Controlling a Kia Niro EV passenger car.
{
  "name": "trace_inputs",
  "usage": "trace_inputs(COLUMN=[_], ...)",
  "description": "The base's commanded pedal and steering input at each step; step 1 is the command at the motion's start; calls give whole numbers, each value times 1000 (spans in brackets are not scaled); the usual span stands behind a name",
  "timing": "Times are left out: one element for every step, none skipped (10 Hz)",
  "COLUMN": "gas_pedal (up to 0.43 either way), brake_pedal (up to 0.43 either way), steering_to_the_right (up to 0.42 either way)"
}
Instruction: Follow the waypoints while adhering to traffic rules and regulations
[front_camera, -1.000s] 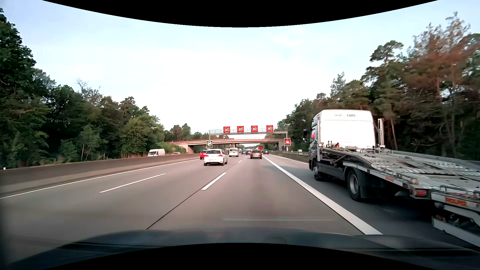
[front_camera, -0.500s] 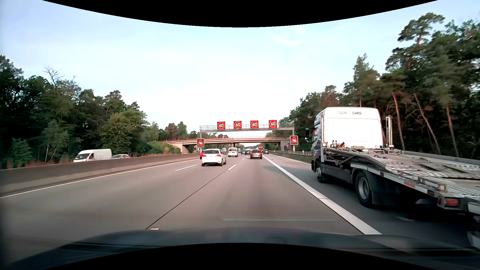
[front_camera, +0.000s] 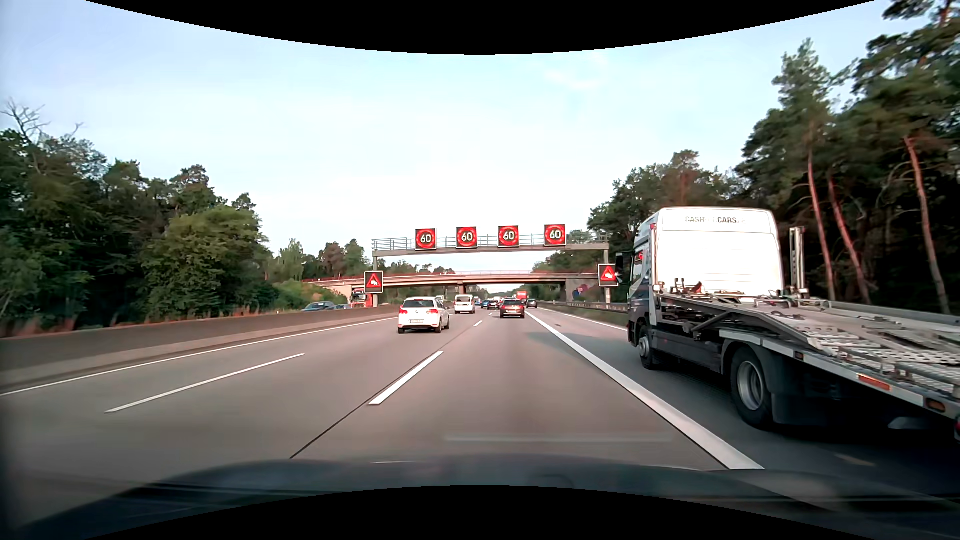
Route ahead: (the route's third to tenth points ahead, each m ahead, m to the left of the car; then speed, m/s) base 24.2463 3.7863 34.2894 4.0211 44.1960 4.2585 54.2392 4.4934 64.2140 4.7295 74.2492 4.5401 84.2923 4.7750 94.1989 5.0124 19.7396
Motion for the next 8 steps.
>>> trace_inputs(gas_pedal=[0, 0, 0, 0, 0, 0, 0, 0], brake_pedal=[0, 0, 0, 0, 0, 0, 0, 0], steering_to_the_right=[-4, -4, -4, -4, -4, -4, -4, -4])
